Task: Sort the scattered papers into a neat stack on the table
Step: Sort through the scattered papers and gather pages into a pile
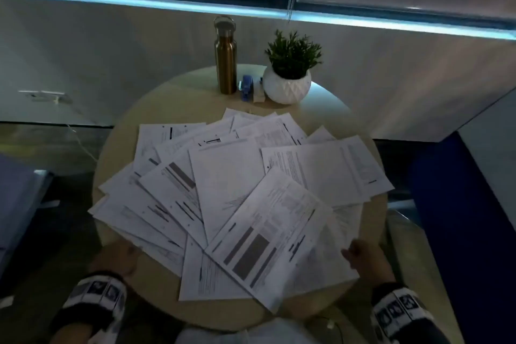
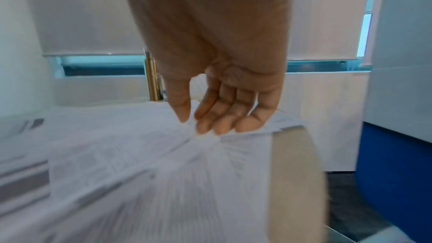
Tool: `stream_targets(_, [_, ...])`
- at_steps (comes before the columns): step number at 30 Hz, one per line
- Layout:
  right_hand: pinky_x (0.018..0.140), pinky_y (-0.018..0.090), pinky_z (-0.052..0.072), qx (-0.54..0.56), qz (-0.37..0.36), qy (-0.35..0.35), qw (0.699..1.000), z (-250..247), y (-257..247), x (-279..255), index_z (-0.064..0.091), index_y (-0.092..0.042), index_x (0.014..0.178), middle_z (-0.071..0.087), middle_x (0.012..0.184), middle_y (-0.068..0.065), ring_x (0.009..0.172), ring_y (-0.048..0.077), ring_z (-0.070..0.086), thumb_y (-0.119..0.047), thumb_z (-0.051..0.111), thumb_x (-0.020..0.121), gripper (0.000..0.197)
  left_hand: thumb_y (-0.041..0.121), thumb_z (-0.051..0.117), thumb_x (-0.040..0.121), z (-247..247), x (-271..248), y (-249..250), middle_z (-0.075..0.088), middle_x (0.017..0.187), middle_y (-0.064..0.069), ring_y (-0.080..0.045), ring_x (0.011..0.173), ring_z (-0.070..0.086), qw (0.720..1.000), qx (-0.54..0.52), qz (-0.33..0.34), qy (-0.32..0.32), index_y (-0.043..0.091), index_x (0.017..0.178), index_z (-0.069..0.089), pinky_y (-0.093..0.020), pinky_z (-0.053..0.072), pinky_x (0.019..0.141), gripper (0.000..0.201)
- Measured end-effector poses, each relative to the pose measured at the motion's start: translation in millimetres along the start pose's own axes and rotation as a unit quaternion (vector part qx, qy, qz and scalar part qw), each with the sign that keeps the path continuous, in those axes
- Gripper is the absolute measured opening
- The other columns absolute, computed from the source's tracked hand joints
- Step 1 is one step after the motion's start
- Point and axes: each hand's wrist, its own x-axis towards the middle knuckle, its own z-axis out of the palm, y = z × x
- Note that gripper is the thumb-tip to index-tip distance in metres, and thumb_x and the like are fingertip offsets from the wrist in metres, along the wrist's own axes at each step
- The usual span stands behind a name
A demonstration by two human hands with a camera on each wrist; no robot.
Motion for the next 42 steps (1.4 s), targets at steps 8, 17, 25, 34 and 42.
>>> stream_targets(8, [0.101,0.052,0.035,-0.076,-0.051,0.056,0.994,11.6,-90.9,98.6,0.027,-0.014,0.138,0.033,0.138,0.009,0.128,0.032,0.033,-0.038,0.086,0.056,0.104,0.033,0.078,0.070,54.5,5.9,136.6,0.060,0.079,-0.024,-0.033,0.079,0.059,0.982,-0.149,0.117,-0.011,-0.002,0.073,0.059,-0.042,0.050,0.076,0.040])
stream_targets(17, [0.068,0.024,0.039,-0.014,-0.128,-0.007,0.992,-1.1,-95.6,133.7,0.067,-0.011,0.064,0.060,0.068,0.003,0.076,0.016,0.057,-0.004,0.080,0.061,0.015,-0.007,0.058,0.082,59.2,-1.4,166.6,0.063,0.090,-0.025,-0.023,0.076,0.052,0.942,-0.270,0.180,0.082,-0.006,0.090,0.058,-0.031,0.044,0.067,0.008])
stream_targets(25, [0.089,0.033,0.036,0.096,-0.285,0.066,0.951,-12.9,-189.8,154.5,0.070,-0.010,0.091,0.059,0.113,-0.008,0.102,0.008,0.050,-0.033,0.083,0.064,0.038,-0.007,0.037,0.092,25.8,4.5,144.9,0.055,0.123,-0.003,-0.016,0.113,0.051,0.930,-0.208,0.301,-0.028,0.010,0.124,0.044,-0.031,0.040,0.096,0.037])
stream_targets(34, [0.054,0.023,0.033,0.038,-0.271,-0.052,0.960,5.8,-246.4,181.0,0.056,-0.014,0.048,0.047,0.049,-0.003,0.047,0.008,0.040,-0.013,0.077,0.071,0.032,0.038,0.037,0.096,34.2,-13.2,168.8,0.041,0.127,0.011,-0.008,0.118,0.039,0.920,-0.317,0.188,-0.134,0.026,0.135,0.033,-0.026,0.031,0.101,0.041])
stream_targets(42, [0.110,0.052,0.021,-0.219,-0.212,0.041,0.952,-18.5,-210.3,217.6,0.043,-0.020,0.131,0.039,0.142,0.003,0.132,0.023,0.034,-0.035,0.063,0.084,0.054,0.009,0.073,0.076,39.7,1.4,139.3,0.057,0.111,-0.001,-0.008,0.093,0.056,0.936,-0.270,0.200,-0.102,0.017,0.122,0.045,-0.010,0.043,0.074,0.054])
